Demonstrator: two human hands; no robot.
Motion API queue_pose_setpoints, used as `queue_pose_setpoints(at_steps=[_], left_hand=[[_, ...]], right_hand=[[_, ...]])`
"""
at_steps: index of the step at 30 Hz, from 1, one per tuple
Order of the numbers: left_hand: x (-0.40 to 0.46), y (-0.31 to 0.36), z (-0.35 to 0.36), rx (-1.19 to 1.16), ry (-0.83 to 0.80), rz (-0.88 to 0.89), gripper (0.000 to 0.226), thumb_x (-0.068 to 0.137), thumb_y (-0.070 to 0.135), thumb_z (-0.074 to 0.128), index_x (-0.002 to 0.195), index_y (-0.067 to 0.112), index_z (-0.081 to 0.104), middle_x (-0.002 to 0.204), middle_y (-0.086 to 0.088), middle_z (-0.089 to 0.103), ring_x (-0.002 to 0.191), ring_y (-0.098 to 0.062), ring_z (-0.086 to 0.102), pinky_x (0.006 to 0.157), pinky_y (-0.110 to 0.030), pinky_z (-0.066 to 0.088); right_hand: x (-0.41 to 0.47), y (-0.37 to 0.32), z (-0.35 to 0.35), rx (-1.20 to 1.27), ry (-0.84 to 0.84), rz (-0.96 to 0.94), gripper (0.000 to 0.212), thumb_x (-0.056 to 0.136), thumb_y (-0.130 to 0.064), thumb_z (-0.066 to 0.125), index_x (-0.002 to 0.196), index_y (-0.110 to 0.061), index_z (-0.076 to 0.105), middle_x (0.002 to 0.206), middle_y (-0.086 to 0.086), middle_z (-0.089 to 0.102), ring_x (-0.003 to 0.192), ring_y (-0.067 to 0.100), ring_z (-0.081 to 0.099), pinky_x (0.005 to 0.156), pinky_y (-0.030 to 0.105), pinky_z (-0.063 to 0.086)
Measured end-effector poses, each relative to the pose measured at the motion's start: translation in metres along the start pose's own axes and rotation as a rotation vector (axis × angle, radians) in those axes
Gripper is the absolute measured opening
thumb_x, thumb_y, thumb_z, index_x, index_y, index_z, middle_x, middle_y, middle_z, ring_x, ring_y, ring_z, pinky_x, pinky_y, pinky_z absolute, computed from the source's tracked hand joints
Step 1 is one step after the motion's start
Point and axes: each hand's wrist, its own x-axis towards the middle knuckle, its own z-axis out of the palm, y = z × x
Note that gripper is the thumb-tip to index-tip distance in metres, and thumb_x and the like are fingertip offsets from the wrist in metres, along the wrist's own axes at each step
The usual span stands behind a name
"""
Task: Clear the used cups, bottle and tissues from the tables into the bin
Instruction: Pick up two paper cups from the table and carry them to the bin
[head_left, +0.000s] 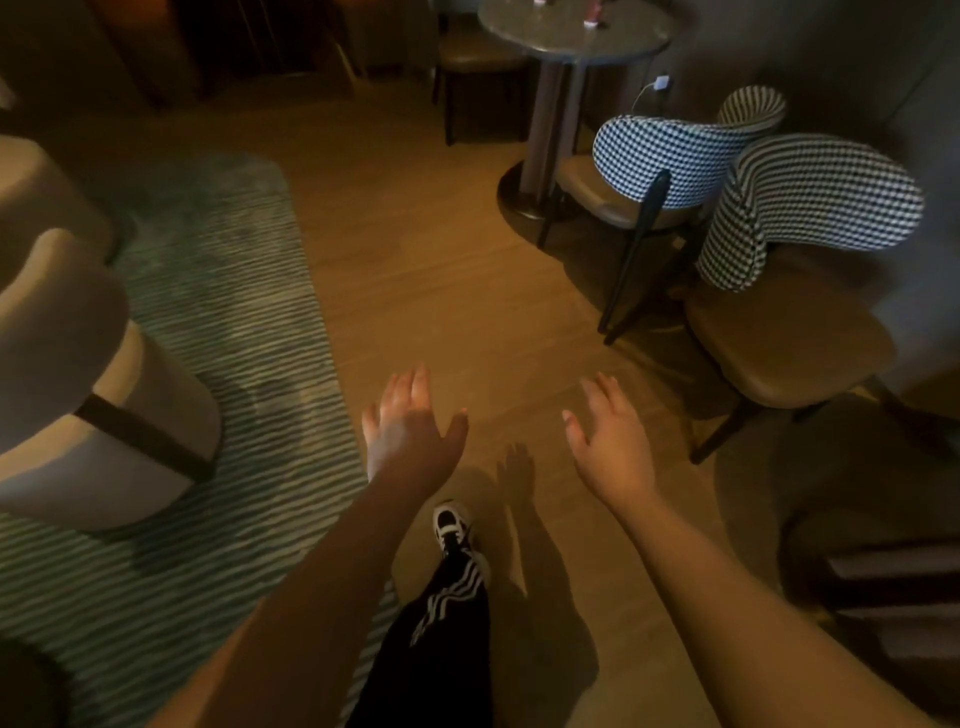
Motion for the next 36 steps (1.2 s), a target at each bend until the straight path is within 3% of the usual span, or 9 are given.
queue_pose_setpoints(at_steps=[5, 8, 19, 30, 36], left_hand=[[0.150, 0.020, 0.025, 0.003, -0.025, 0.014, 0.076, 0.087, 0.061, 0.040, 0.148, 0.019, 0.021, 0.152, -0.005, 0.031, 0.140, -0.022, 0.025, 0.112, -0.048, 0.021], [0.240, 0.036, 0.025, 0.008, -0.037, 0.030, 0.078, 0.087, 0.062, 0.036, 0.150, 0.020, 0.014, 0.155, -0.003, 0.023, 0.143, -0.021, 0.017, 0.114, -0.047, 0.016], [0.506, 0.104, 0.046, -0.014, -0.059, 0.058, 0.077, 0.089, 0.060, 0.035, 0.150, 0.020, 0.011, 0.157, -0.002, 0.019, 0.144, -0.019, 0.013, 0.114, -0.046, 0.015], [0.821, 0.212, 0.089, -0.023, -0.038, 0.053, 0.074, 0.089, 0.060, 0.033, 0.150, 0.022, 0.013, 0.156, -0.002, 0.022, 0.141, -0.021, 0.023, 0.113, -0.048, 0.020], [0.955, 0.252, 0.095, -0.067, 0.006, 0.058, 0.076, 0.087, 0.061, 0.036, 0.149, 0.022, 0.015, 0.154, -0.002, 0.026, 0.141, -0.019, 0.023, 0.113, -0.048, 0.021]], right_hand=[[0.148, -0.001, 0.013, -0.038, -0.009, 0.023, 0.053, 0.094, -0.035, 0.048, 0.141, -0.012, 0.039, 0.152, 0.011, 0.030, 0.139, 0.026, 0.029, 0.112, 0.037, 0.026], [0.236, -0.009, 0.006, -0.044, -0.013, 0.034, 0.055, 0.094, -0.036, 0.049, 0.142, -0.013, 0.037, 0.153, 0.008, 0.030, 0.137, 0.025, 0.033, 0.111, 0.037, 0.030], [0.514, -0.005, -0.008, -0.009, 0.006, 0.063, 0.052, 0.096, -0.035, 0.044, 0.143, -0.018, 0.033, 0.155, 0.003, 0.025, 0.143, 0.018, 0.019, 0.114, 0.038, 0.026], [0.852, 0.020, -0.034, 0.012, 0.024, 0.026, 0.052, 0.095, -0.037, 0.044, 0.143, -0.020, 0.033, 0.152, 0.002, 0.028, 0.141, 0.020, 0.025, 0.112, 0.044, 0.032], [0.990, 0.016, -0.057, 0.031, -0.009, 0.046, 0.051, 0.097, -0.034, 0.041, 0.144, -0.018, 0.031, 0.155, 0.004, 0.025, 0.143, 0.020, 0.020, 0.115, 0.041, 0.025]])
